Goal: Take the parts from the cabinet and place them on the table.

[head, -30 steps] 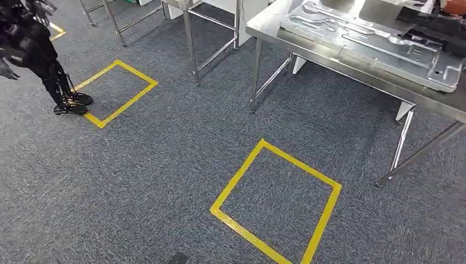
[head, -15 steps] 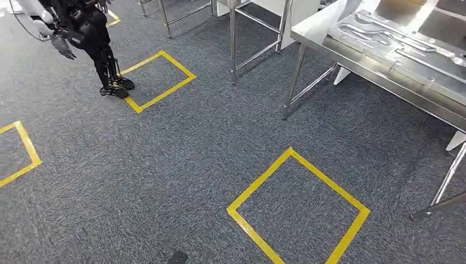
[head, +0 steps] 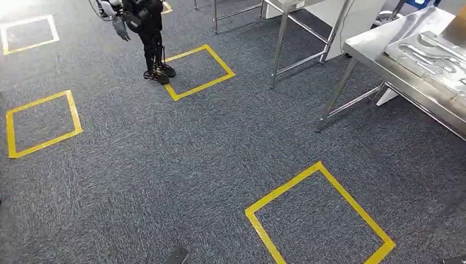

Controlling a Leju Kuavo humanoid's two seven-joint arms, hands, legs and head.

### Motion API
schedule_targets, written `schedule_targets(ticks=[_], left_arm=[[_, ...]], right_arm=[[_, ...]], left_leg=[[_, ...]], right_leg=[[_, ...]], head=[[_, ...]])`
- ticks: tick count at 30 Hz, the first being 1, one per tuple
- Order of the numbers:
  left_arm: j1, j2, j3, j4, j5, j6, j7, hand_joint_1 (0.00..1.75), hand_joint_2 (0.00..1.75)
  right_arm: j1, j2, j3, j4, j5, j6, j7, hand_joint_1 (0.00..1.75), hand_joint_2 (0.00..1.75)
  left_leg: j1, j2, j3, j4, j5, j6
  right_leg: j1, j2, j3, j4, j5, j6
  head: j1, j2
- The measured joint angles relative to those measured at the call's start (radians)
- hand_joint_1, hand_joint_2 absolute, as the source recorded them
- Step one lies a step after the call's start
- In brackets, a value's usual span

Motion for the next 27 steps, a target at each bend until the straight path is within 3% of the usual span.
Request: schedule_targets(ticks=[1,2,4,5,6,8,9,10,11,14,15,16,17,19,20,21,22,24,25,26,27], left_arm=[[-0.002,-0.001,0.0,0.0,0.0,0.0,0.002,0.0,0.0],[-0.006,-0.001,0.0,0.0,0.002,0.0,0.001,0.0,0.0],[-0.008,-0.003,0.0,0.0,0.003,-0.001,0.002,0.0,0.0],[-0.008,-0.003,0.0,0.0,0.006,-0.001,0.003,0.0,0.0],[-0.008,-0.003,0.0,0.0,0.007,-0.001,0.006,0.0,0.0],[-0.009,-0.004,0.0,0.0,0.009,-0.001,0.007,0.0,0.0],[-0.01,-0.004,0.0,0.0,0.009,-0.001,0.007,0.0,0.0],[-0.011,-0.007,0.0,0.0,0.009,-0.001,0.007,0.0,0.0],[-0.016,-0.007,0.0,0.0,0.009,-0.002,0.007,0.0,0.0],[-0.018,-0.007,-0.001,0.0,0.014,-0.004,0.013,0.0,0.0],[-0.018,-0.006,-0.001,0.0,0.017,-0.006,0.017,0.0,0.0],[-0.019,-0.006,-0.001,0.0,0.017,-0.006,0.02,0.0,0.0],[-0.022,-0.006,-0.001,0.0,0.017,-0.006,0.021,0.0,0.0],[-0.03,-0.006,-0.002,0.0,0.018,-0.006,0.026,0.0,0.0],[-0.03,-0.006,-0.003,0.0,0.021,-0.006,0.028,0.0,0.0],[-0.03,-0.006,-0.003,0.0,0.025,-0.006,0.029,0.0,0.0],[-0.031,-0.006,-0.005,0.0,0.03,-0.005,0.031,0.0,0.0],[-0.032,-0.006,-0.006,0.0,0.034,-0.002,0.031,0.0,0.0],[-0.033,-0.006,-0.007,0.0,0.035,0.0,0.031,0.0,0.0],[-0.034,-0.009,-0.008,0.0,0.036,0.002,0.031,0.0,0.0],[-0.036,-0.01,-0.008,0.0,0.037,0.002,0.031,0.0,0.0]], right_arm=[[0.001,0.0,0.0,0.0,0.0,0.0,0.0,0.0,0.0],[0.003,0.0,0.0,0.0,0.0,0.0,0.0,0.0,0.0],[0.009,0.0,0.0,0.001,0.0,0.0,0.0,0.0,0.0],[0.011,0.0,0.0,0.001,0.0,0.0,0.0,0.0,0.0],[0.012,0.0,0.0,0.001,0.0,0.002,0.0,0.0,0.0],[0.016,0.0,0.0,0.001,0.001,0.002,0.0,0.0,0.0],[0.016,0.0,0.0,0.001,0.001,0.002,0.0,0.0,0.0],[0.017,-0.003,0.0,0.002,0.001,0.002,0.0,0.0,0.0],[0.019,-0.005,0.0,0.003,0.001,0.002,0.0,0.0,0.0],[0.012,-0.004,0.0,0.003,0.003,0.003,0.0,0.0,0.0],[0.011,0.0,0.0,0.002,0.003,0.005,0.0,0.0,0.0],[0.014,-0.002,-0.001,0.003,0.003,0.007,0.0,0.0,0.0],[0.015,0.0,-0.001,0.003,0.003,0.007,0.0,0.0,0.0],[0.017,0.0,-0.001,0.003,0.007,0.01,0.0,0.0,0.0],[0.017,0.0,-0.001,0.003,0.01,0.012,0.0,0.0,0.0],[0.017,0.0,-0.001,0.003,0.014,0.013,0.001,0.0,0.0],[0.017,0.0,-0.001,0.003,0.016,0.014,0.002,0.0,0.0],[0.016,0.002,-0.001,0.003,0.021,0.016,0.003,0.0,0.0],[0.016,0.003,-0.001,0.003,0.021,0.018,0.003,0.0,0.0],[0.015,0.002,-0.001,0.003,0.021,0.018,0.003,0.0,0.0],[0.016,0.002,-0.001,0.003,0.022,0.018,0.003,0.0,0.0]], left_leg=[[0.0,-0.01,0.0,-0.003,0.003,0.006],[0.0,-0.021,-0.003,-0.003,0.005,0.01],[-0.004,-0.045,-0.006,-0.002,0.006,0.015],[-0.006,-0.062,-0.007,-0.001,0.006,0.016],[-0.006,-0.078,-0.006,0.0,0.006,0.016],[-0.006,-0.111,-0.005,0.005,0.005,0.014],[-0.007,-0.125,-0.004,0.008,0.004,0.013],[-0.003,-0.133,-0.007,0.008,0.004,0.012],[-0.006,-0.146,-0.013,0.014,0.005,0.004],[0.006,-0.176,-0.019,0.002,0.014,-0.018],[-0.002,-0.181,-0.022,0.004,0.014,-0.024],[-0.006,-0.118,-0.027,0.023,0.002,-0.025],[-0.004,-0.078,-0.051,0.073,-0.031,-0.029],[0.003,-0.048,-0.126,0.229,-0.105,-0.037],[0.007,-0.045,-0.157,0.291,-0.123,-0.041],[0.01,-0.041,-0.164,0.304,-0.116,-0.044],[0.015,-0.036,-0.145,0.266,-0.087,-0.048],[0.02,-0.015,-0.055,0.1,-0.004,-0.053],[0.02,0.02,-0.015,0.019,0.009,-0.056],[0.012,0.061,-0.018,0.031,-0.011,-0.044],[0.01,0.066,-0.017,0.019,0.0,-0.038]], right_leg=[[-0.001,0.061,-0.011,0.026,-0.023,0.002],[-0.002,0.091,-0.041,0.089,-0.063,0.001],[-0.001,0.104,-0.122,0.249,-0.132,0.002],[-0.001,0.105,-0.153,0.303,-0.14,0.002],[-0.001,0.105,-0.159,0.3,-0.116,0.001],[-0.001,0.114,-0.105,0.167,-0.019,-0.007],[0.0,0.135,-0.067,0.075,0.029,-0.014],[-0.002,0.198,-0.043,0.02,0.034,-0.024],[-0.001,0.204,-0.043,0.004,0.035,-0.025],[0.007,0.172,-0.041,0.003,0.037,-0.031],[-0.005,0.154,-0.033,-0.018,0.046,-0.037],[-0.002,0.136,-0.022,-0.029,0.05,-0.041],[-0.002,0.124,-0.019,-0.031,0.05,-0.044],[0.002,0.091,-0.018,-0.03,0.045,-0.05],[0.002,0.074,-0.017,-0.03,0.043,-0.049],[0.001,0.058,-0.017,-0.028,0.041,-0.048],[0.0,0.043,-0.015,-0.027,0.038,-0.044],[-0.005,0.018,-0.009,-0.019,0.028,-0.035],[-0.007,0.007,-0.005,-0.013,0.021,-0.026],[-0.003,-0.001,-0.004,-0.014,0.019,-0.02],[0.006,-0.009,-0.005,-0.003,0.012,-0.012]], head=[[0.0,0.0],[0.0,0.0],[0.0,0.0],[0.0,0.0],[0.0,0.0],[0.0,0.0],[0.0,0.0],[0.0,0.0],[0.0,0.0],[0.0,0.0],[0.0,0.0],[0.0,0.0],[0.0,0.0],[0.0,0.0],[0.0,0.0],[0.0,0.0],[0.0,0.0],[0.0,0.0],[0.0,0.0],[0.0,0.0],[0.0,0.0]])
